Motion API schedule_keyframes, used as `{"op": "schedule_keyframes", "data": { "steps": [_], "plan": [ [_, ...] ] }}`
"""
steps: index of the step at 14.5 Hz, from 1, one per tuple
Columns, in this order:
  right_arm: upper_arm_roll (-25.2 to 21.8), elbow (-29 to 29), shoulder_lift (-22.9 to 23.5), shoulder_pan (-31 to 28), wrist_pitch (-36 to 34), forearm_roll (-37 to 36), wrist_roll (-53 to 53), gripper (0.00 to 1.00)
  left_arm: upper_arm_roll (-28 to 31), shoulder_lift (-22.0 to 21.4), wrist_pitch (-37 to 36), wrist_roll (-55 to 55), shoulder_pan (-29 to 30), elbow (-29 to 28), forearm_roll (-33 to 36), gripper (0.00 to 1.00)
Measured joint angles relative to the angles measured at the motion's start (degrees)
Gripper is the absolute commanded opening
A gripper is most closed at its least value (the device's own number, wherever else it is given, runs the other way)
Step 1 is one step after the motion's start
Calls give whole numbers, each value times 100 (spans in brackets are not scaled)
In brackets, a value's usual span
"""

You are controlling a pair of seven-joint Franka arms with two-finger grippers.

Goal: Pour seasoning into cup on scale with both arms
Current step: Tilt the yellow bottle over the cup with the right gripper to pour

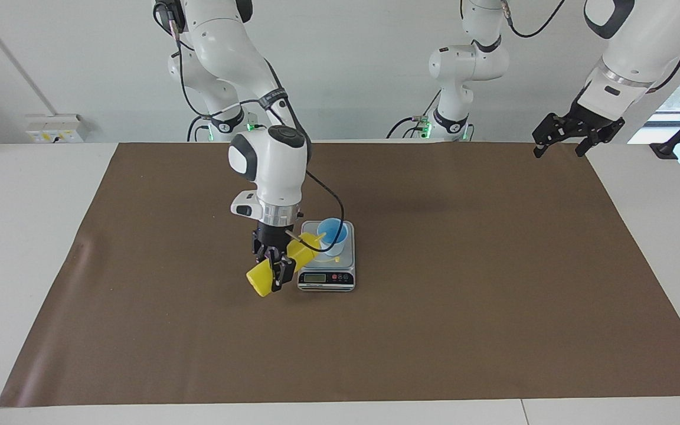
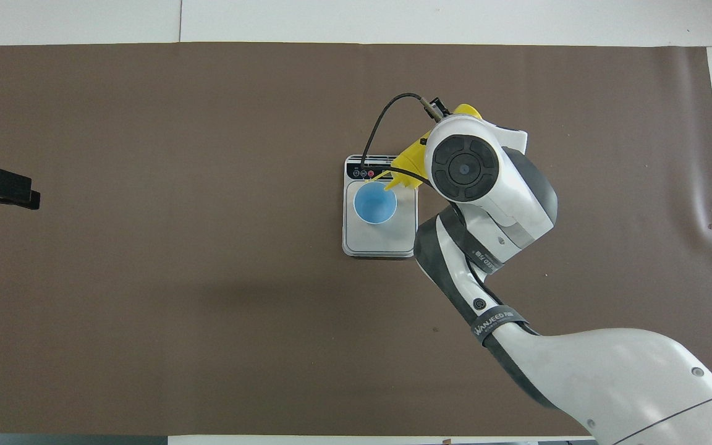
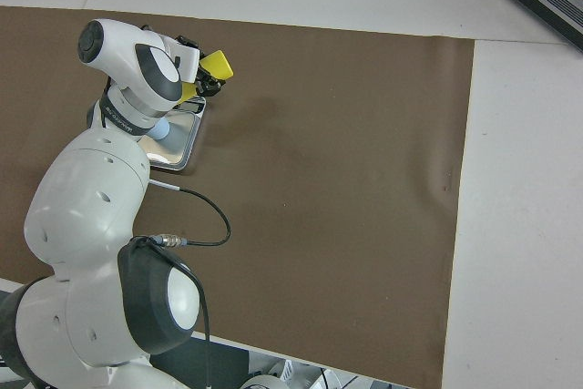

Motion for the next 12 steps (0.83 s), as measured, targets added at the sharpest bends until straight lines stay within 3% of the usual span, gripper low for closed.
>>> {"op": "schedule_keyframes", "data": {
  "steps": [12],
  "plan": [
    [-1, 228, 203, 94, -266, -474, 26, 0, 0, 0, -3, 0, 0, 0, 0, 100]
  ]
}}
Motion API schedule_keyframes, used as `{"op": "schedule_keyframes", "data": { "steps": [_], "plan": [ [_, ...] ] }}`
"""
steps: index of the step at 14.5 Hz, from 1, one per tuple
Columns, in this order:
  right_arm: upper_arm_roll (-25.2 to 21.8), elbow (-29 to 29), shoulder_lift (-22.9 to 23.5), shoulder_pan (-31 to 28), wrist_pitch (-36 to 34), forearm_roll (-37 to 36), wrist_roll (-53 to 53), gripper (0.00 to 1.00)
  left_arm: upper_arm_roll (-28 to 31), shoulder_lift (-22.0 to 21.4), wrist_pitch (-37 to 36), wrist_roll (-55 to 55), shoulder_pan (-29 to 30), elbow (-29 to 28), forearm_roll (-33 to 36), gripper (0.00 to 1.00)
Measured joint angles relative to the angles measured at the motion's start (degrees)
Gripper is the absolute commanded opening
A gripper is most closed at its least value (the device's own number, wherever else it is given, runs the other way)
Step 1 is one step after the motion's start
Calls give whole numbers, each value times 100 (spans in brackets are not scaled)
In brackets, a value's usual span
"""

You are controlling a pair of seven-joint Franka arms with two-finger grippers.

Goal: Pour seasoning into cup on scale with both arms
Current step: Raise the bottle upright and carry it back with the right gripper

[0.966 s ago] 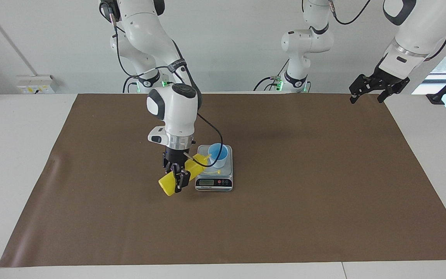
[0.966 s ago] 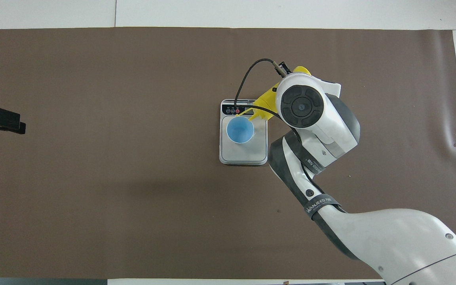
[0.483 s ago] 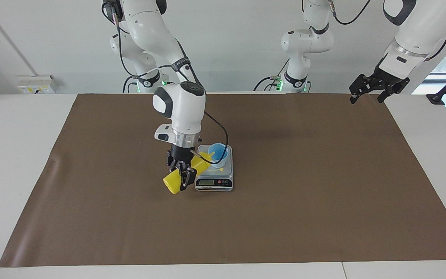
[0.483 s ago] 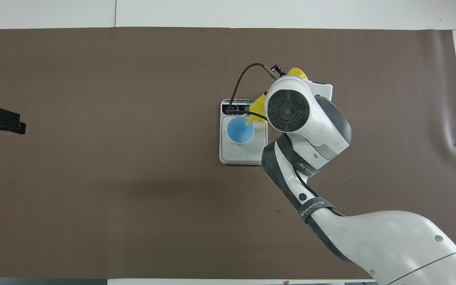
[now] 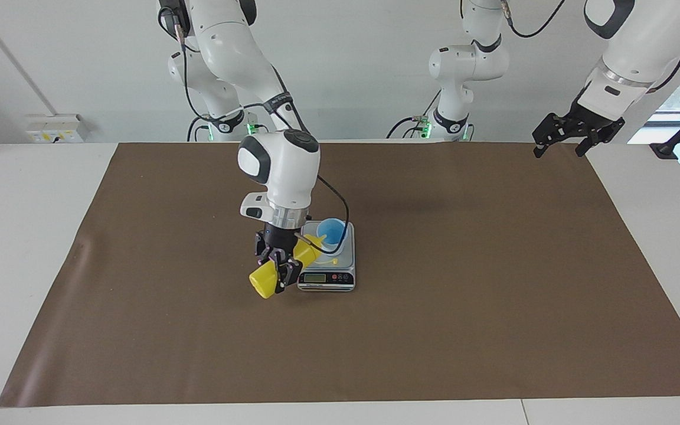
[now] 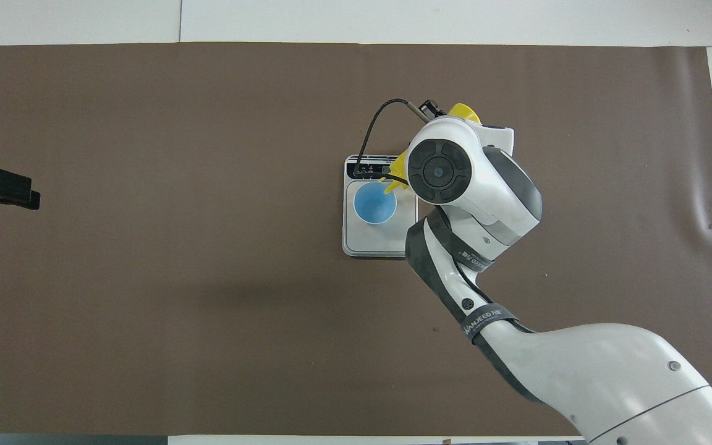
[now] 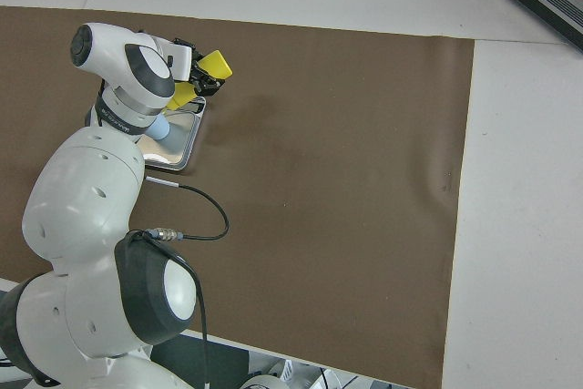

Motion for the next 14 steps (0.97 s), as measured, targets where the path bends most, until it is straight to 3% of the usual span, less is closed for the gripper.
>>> {"op": "schedule_keyframes", "data": {
  "steps": [11, 14],
  "plan": [
    [-15, 649, 40, -95, -733, 286, 24, 0, 0, 0, -1, 0, 0, 0, 0, 100],
    [-25, 793, 68, -400, -733, 873, -57, 0, 0, 0, -1, 0, 0, 0, 0, 100]
  ]
}}
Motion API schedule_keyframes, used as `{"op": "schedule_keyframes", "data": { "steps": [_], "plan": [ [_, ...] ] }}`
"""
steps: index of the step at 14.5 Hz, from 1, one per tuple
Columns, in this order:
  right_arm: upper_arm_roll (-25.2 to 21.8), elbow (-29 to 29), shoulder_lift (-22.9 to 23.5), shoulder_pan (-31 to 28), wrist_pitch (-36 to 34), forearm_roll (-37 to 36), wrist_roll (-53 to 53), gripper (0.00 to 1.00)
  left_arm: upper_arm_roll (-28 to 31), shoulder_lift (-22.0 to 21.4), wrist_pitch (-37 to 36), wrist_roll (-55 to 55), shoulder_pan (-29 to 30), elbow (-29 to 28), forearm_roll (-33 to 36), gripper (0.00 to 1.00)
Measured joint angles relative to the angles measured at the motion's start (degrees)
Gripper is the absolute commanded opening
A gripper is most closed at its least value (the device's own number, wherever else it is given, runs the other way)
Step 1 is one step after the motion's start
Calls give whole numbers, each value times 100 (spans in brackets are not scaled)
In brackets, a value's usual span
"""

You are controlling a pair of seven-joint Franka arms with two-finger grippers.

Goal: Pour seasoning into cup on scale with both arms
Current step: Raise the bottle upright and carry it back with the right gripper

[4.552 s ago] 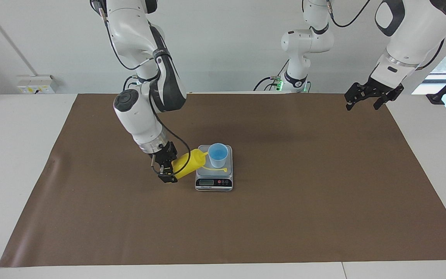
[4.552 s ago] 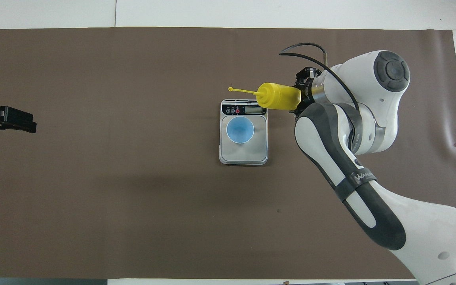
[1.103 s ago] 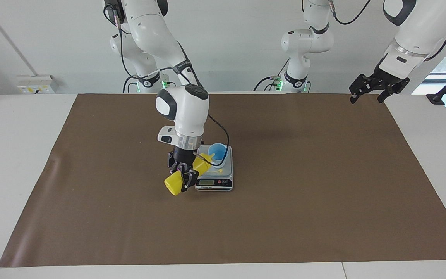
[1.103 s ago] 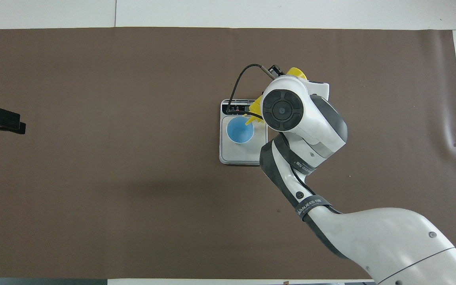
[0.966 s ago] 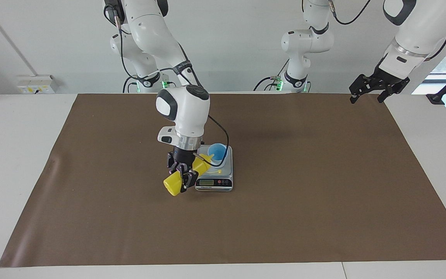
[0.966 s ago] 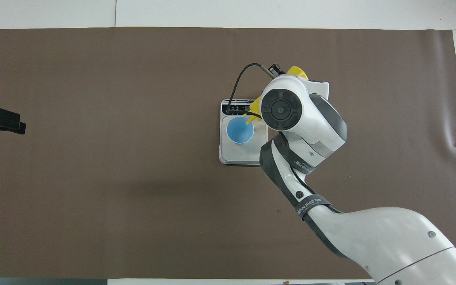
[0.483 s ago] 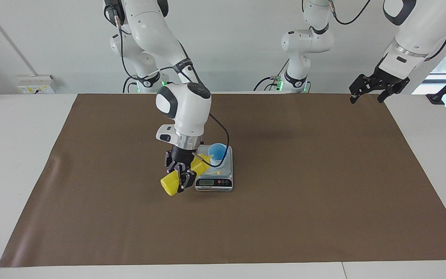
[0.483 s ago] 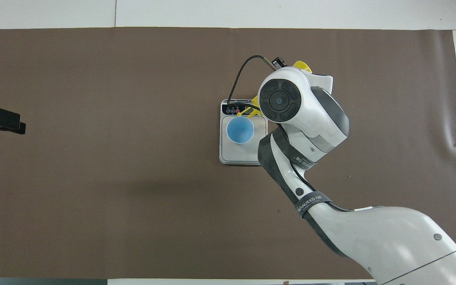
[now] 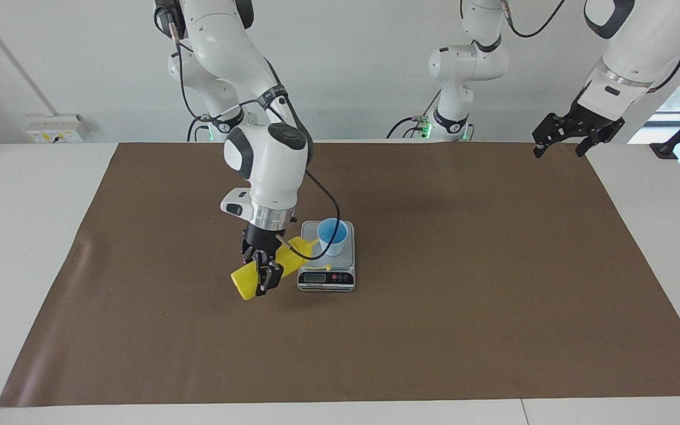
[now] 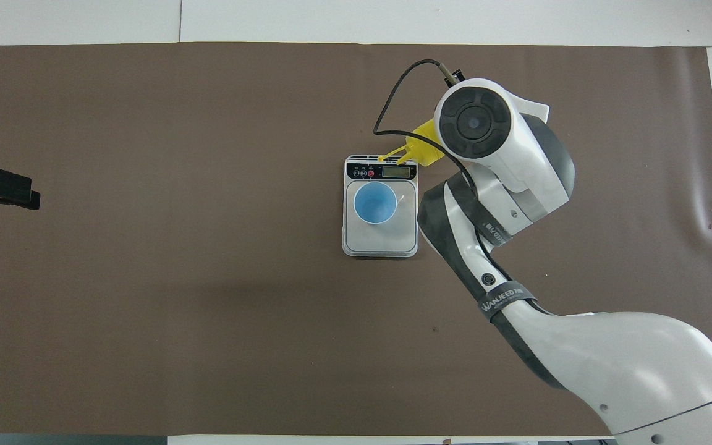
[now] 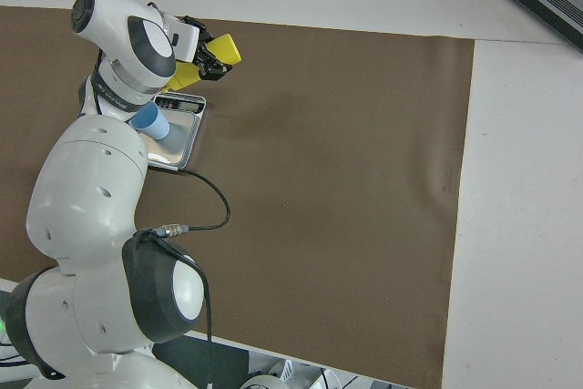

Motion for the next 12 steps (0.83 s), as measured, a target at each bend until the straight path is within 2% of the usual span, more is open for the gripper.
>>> {"op": "schedule_keyframes", "data": {
  "steps": [3, 6, 10, 12],
  "plan": [
    [-11, 301, 2, -471, -172, 1267, -586, 0, 0, 0, 0, 0, 0, 0, 0, 100],
    [-30, 444, -110, -994, -692, 2697, -1247, 0, 0, 0, 0, 0, 0, 0, 0, 100],
    [-53, 440, -388, -1798, -1718, 4658, -1818, 0, 0, 0, 0, 0, 0, 0, 0, 100],
    [-61, 180, -531, -2357, -2122, 5746, -2236, 0, 0, 0, 0, 0, 0, 0, 0, 100]
  ]
}}
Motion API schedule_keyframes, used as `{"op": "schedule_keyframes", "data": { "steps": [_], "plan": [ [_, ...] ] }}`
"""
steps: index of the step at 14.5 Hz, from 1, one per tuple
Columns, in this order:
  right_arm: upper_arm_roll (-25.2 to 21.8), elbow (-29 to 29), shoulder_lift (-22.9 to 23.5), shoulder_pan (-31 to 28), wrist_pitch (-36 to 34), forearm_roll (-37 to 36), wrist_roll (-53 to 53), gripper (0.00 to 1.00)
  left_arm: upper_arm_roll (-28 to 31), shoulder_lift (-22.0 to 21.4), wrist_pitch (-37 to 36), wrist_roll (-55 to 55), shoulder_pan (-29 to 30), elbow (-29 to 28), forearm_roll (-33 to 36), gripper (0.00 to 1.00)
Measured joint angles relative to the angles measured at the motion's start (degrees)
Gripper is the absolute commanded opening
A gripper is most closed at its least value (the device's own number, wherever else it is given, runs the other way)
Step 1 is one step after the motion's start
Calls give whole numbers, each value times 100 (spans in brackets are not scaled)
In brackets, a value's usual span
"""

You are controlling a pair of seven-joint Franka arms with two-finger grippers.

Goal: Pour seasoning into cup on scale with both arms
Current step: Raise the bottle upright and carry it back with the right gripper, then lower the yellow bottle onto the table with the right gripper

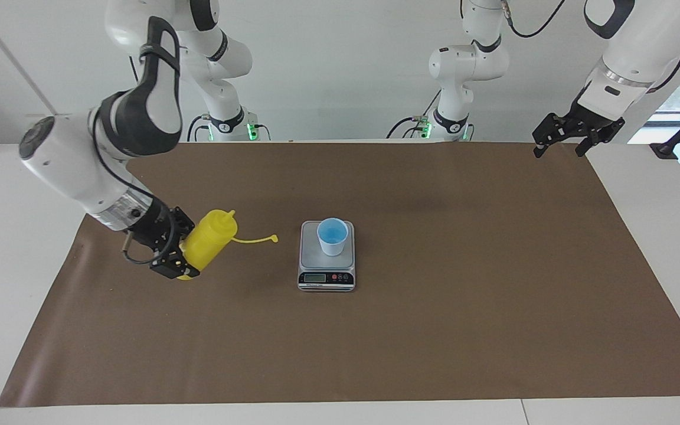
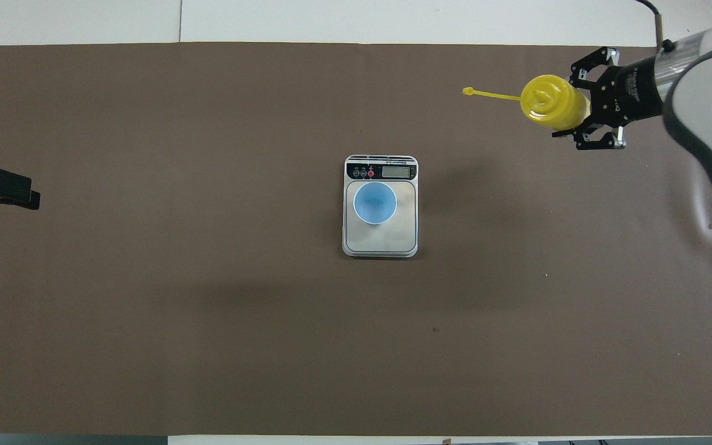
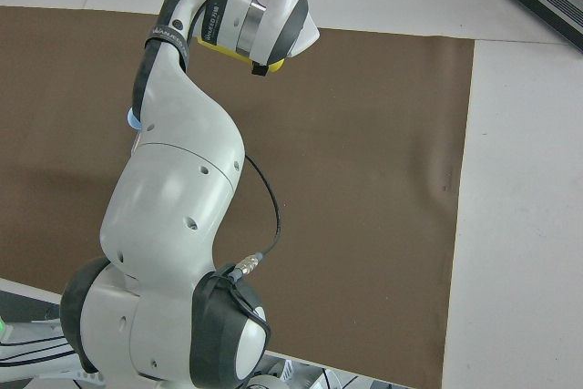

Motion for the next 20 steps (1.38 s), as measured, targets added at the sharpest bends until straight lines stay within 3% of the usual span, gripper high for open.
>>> {"op": "schedule_keyframes", "data": {
  "steps": [4, 8, 14, 20],
  "plan": [
    [-5, -1517, -527, -1047, -157, 1320, -894, 0, 0, 0, 0, 0, 0, 0, 0, 100],
    [2, -2748, -725, -1468, -142, 2249, -1358, 0, 0, 0, 0, 0, 0, 0, 0, 100],
    [9, -3334, -132, -1842, -244, 3229, -2465, 0, 0, 0, 0, 0, 0, 0, 0, 100],
    [41, -3580, -11, -1837, -194, 3731, -2916, 0, 0, 0, 0, 0, 0, 0, 0, 100]
  ]
}}
